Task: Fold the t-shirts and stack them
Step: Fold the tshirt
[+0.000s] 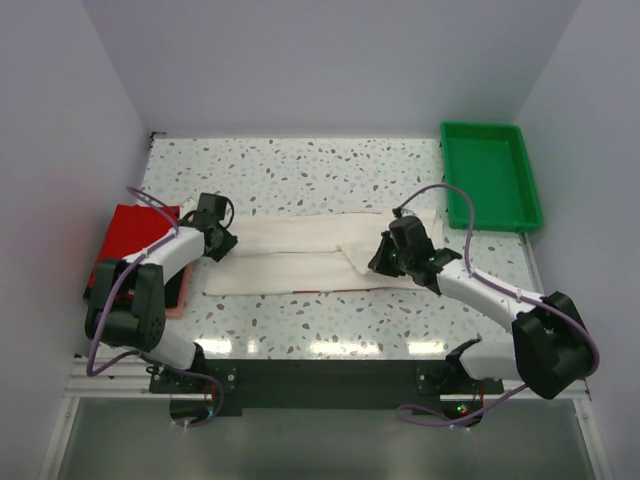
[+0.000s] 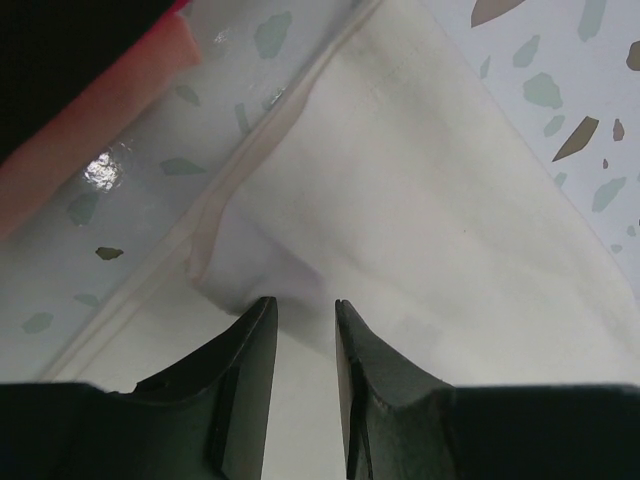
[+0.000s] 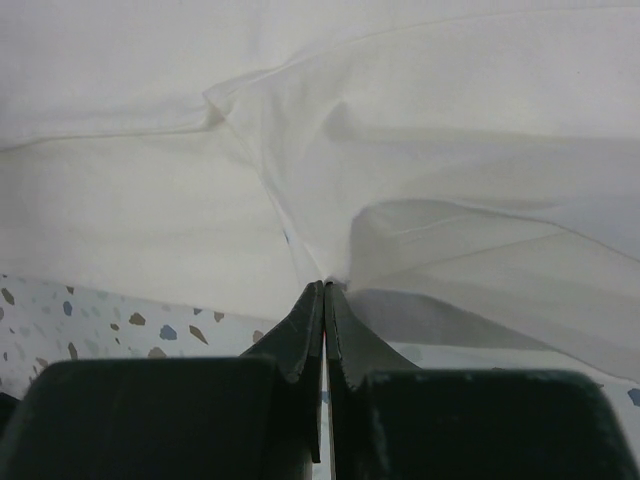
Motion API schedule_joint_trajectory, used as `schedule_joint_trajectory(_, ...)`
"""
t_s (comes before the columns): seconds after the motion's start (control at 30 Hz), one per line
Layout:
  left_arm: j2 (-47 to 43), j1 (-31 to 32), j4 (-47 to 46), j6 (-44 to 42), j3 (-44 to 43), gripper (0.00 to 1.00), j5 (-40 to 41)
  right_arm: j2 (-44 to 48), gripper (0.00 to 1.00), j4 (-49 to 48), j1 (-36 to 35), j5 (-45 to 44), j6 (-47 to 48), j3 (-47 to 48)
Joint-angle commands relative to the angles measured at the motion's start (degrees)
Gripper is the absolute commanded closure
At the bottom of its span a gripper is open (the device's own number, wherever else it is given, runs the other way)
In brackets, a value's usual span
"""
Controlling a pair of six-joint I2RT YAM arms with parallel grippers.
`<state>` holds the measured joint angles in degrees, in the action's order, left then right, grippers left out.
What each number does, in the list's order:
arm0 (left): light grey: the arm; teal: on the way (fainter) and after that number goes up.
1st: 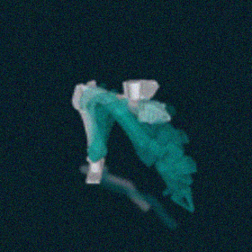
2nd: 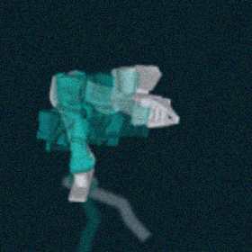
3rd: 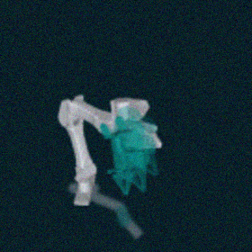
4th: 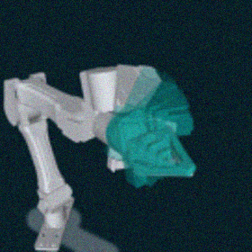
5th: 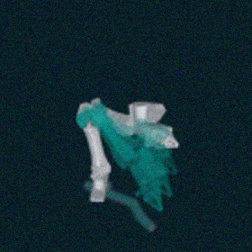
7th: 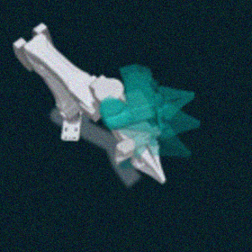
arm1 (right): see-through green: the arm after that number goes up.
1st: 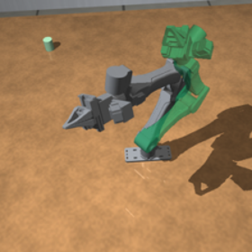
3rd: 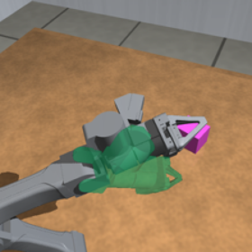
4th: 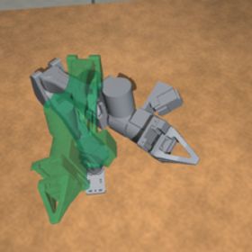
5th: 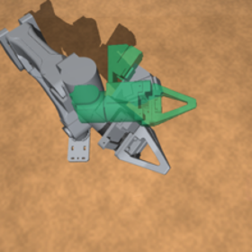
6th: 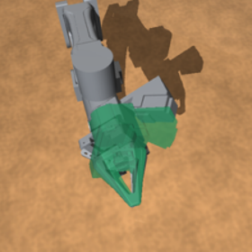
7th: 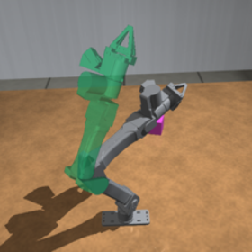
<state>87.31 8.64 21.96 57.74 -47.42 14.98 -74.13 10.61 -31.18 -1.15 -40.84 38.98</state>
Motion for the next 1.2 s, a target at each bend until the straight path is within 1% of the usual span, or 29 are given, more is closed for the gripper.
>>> schedule_joint_trajectory(0.0, -1.0, -0.47, -0.86, 0.63, -1.18, 0.66, 1.37, 3.63, 1.0, -4.02, -0.46, 1.06, -2.05, -0.66)
schedule_joint_trajectory(0.07, -1.35, -0.47, -1.21, 0.36, -1.54, 0.66, 0.75, 4.52, 1.0, -4.28, -0.55, 1.06, -2.05, -1.27)
schedule_joint_trajectory(0.2, -2.49, -0.47, -3.41, -1.3, -1.27, 0.65, -1.44, 5.31, 0.93, -7.18, -1.08, 3.69, -3.02, -3.47)
schedule_joint_trajectory(0.27, -3.1, -0.47, -4.63, -2.36, -1.19, 0.63, -2.93, 5.48, 0.93, -8.5, -1.34, 4.48, -3.28, -4.18)
schedule_joint_trajectory(0.47, -4.07, -0.12, -7.1, -5.26, -1.1, 0.61, -8.12, 5.22, 0.92, -8.5, -3.01, 4.75, -3.37, -2.68)
schedule_joint_trajectory(0.63, -4.51, 0.41, -9.03, -7.9, 0.04, 0.59, -13.82, 2.5, 0.92, -9.21, -4.68, 4.67, -4.34, -0.49)
schedule_joint_trajectory(0.67, -4.69, 0.67, -10.17, -8.34, 0.39, 0.58, -14.71, 1.97, 0.91, -8.42, -5.12, 4.32, -4.34, -0.05)
schedule_joint_trajectory(0.7, -4.86, 1.19, -10.61, -9.12, 1.09, 0.57, -16.02, 1.27, 0.87, -7.98, -5.82, 4.05, -4.34, 0.48)
schedule_joint_trajectory(0.77, -5.57, 1.99, -12.1, -10.01, 1.71, 0.53, -18.14, 1.53, 0.84, -7.45, -6.78, 3.7, -4.34, 0.39)
schedule_joint_trajectory(0.8, -5.74, 3.12, -12.81, -11.14, 2.41, 0.51, -19.1, 1.97, 0.8, -6.84, -6.96, 3.44, -4.34, 0.39)
schedule_joint_trajectory(0.83, -6.01, 3.74, -13.34, -11.68, 2.68, 0.48, -21.03, 3.54, 0.77, -5.79, -7.23, 2.39, -4.08, 0.57)
schedule_joint_trajectory(0.87, -6.1, 5.75, -14.3, -12.29, 2.86, 0.47, -21.83, 4.86, 0.74, -2.65, -7.4, 1.42, -3.9, 0.57)
schedule_joint_trajectory(0.9, -6.18, 6.99, -14.74, -13.51, 3.03, 0.44, -22.97, 6.35, 0.66, -0.7, -7.41, 0.19, -3.81, 0.66)
schedule_joint_trajectory(0.93, -6.36, 8.39, -15.27, -14.14, 3.03, 0.44, -23.59, 10.37, 0.63, 1.76, -7.49, -2.26, -3.37, 0.74)
schedule_joint_trajectory(0.97, -6.53, 11.54, -16.32, -14.66, 3.12, 0.43, -24.03, 12.15, 0.6, 7.26, -7.32, -6.63, -3.28, 0.92)
schedule_joint_trajectory(1.03, -6.89, 15.07, -17.47, -15.72, 3.47, 0.42, -24.47, 16.01, 0.57, 13.61, -7.41, -10.79, -3.37, 1.45)
schedule_joint_trajectory(1.07, -6.89, 16.91, -18.78, -16.07, 3.56, 0.42, -24.56, 19.51, 0.57, 19.48, -7.32, -12.89, -3.63, 1.45)
schedule_joint_trajectory(1.1, -6.8, 20.5, -19.14, -16.77, 3.47, 0.42, -24.04, 21.2, 0.57, 22.23, -7.4, -16.48, -3.98, 1.01)
schedule_joint_trajectory(1.13, -6.54, 22.28, -20.36, -17.13, 3.3, 0.42, -23.77, 22.87, 0.57, 24.78, -7.32, -17.74, -5.2, 0.49)
schedule_joint_trajectory(1.17, -6.28, 25.51, -20.98, -17.56, 2.95, 0.42, -23.77, 26.37, 0.57, 29.25, -7.32, -19.84, -6.26, -0.21)
